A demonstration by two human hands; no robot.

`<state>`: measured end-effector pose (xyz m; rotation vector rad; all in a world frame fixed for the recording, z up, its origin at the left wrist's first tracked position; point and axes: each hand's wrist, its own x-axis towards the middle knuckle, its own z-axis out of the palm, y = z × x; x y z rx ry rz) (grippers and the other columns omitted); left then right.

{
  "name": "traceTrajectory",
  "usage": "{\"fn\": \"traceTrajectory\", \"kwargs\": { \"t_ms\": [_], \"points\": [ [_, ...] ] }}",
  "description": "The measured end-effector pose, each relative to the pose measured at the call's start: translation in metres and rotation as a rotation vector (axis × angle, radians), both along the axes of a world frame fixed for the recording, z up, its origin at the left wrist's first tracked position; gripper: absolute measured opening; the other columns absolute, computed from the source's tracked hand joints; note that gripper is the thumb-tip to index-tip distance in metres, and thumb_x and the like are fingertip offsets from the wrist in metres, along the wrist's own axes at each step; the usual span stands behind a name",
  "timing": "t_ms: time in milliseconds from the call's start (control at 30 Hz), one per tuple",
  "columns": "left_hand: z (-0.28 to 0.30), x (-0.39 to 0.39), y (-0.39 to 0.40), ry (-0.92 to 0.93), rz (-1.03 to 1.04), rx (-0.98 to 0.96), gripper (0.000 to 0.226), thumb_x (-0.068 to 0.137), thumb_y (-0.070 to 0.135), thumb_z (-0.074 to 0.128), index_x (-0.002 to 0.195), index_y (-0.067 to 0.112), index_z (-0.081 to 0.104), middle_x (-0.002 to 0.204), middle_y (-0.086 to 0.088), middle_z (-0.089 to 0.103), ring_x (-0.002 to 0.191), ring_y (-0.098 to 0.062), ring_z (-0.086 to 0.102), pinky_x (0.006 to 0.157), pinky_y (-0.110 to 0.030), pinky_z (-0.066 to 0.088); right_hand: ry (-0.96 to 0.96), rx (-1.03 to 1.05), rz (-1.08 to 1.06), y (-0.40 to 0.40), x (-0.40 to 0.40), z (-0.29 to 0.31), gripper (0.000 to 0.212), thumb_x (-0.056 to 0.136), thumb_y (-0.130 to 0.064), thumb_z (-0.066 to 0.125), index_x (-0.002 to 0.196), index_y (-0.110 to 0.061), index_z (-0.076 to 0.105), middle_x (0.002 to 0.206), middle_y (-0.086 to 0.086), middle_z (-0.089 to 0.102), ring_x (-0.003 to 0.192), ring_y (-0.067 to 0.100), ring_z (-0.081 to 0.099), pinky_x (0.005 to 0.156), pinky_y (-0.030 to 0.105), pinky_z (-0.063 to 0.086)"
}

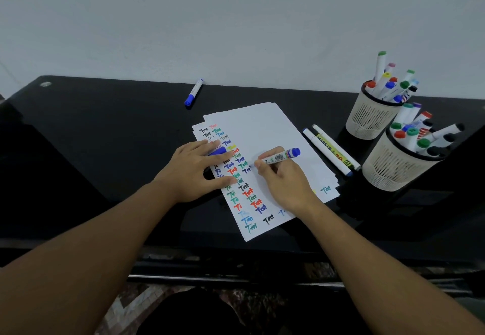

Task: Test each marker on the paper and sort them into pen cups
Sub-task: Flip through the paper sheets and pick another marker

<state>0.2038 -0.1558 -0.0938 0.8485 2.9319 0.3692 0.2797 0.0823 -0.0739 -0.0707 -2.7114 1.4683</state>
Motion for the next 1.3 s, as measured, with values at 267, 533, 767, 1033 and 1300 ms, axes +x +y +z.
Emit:
{"fn": "traceTrajectory", "kwargs": {
  "t_ms": [267,533,767,1033,1300],
  "points": [
    [0.000,0.001,-0.001,0.008,0.001,-0.003,0.087,0.074,0.099,0.021,0.150,0.057,0.032,0.167,0.013,0.019,0.154,-0.015,0.012,0.126,-0.047,0.010,-0.021,-0.041,-0.008,0.000,0.004,0.002,0.018,0.106,-0.039,0.053,0.091,-0.031,0.058,0.090,-0.004,0.069,0.090,0.014,0.065,0.088,0.041,0.054],
    [0.001,0.009,-0.001,0.031,-0.011,0.103,0.080,0.080,0.091,0.035,0.151,0.054,0.033,0.167,0.005,0.023,0.153,-0.017,0.019,0.124,-0.039,0.013,0.040,-0.078,-0.022,0.002,0.003,-0.003,0.010,0.106,-0.038,0.055,0.098,-0.033,0.056,0.094,-0.004,0.069,0.089,0.013,0.065,0.088,0.043,0.054],
    [0.016,0.003,0.010,-0.081,0.317,0.402,0.071,0.092,0.056,0.065,0.154,0.032,0.040,0.153,0.003,0.038,0.142,-0.012,0.033,0.110,-0.032,0.033,0.127,-0.286,-0.018,0.007,0.001,-0.005,0.010,0.106,-0.028,0.058,0.108,-0.035,0.064,0.076,-0.013,0.065,0.075,0.006,0.063,0.082,0.032,0.055],
    [-0.005,0.014,0.028,0.119,0.399,0.367,0.031,0.101,0.039,0.057,0.130,0.029,0.063,0.115,0.005,0.053,0.108,-0.013,0.042,0.093,-0.033,0.044,-0.006,-0.158,0.078,0.011,0.001,-0.010,0.074,0.101,-0.002,0.047,0.150,-0.053,0.028,0.142,-0.018,0.053,0.126,0.002,0.052,0.096,0.028,0.048],
    [-0.001,0.016,0.029,0.204,0.265,0.387,0.030,0.101,0.027,0.059,0.130,0.023,0.065,0.113,0.003,0.066,0.101,-0.013,0.052,0.088,-0.035,0.046,0.050,-0.393,-0.006,0.012,-0.005,0.002,0.025,0.108,-0.029,0.054,0.128,-0.040,0.061,0.119,-0.007,0.068,0.103,0.006,0.067,0.086,0.020,0.048]
  ]
}}
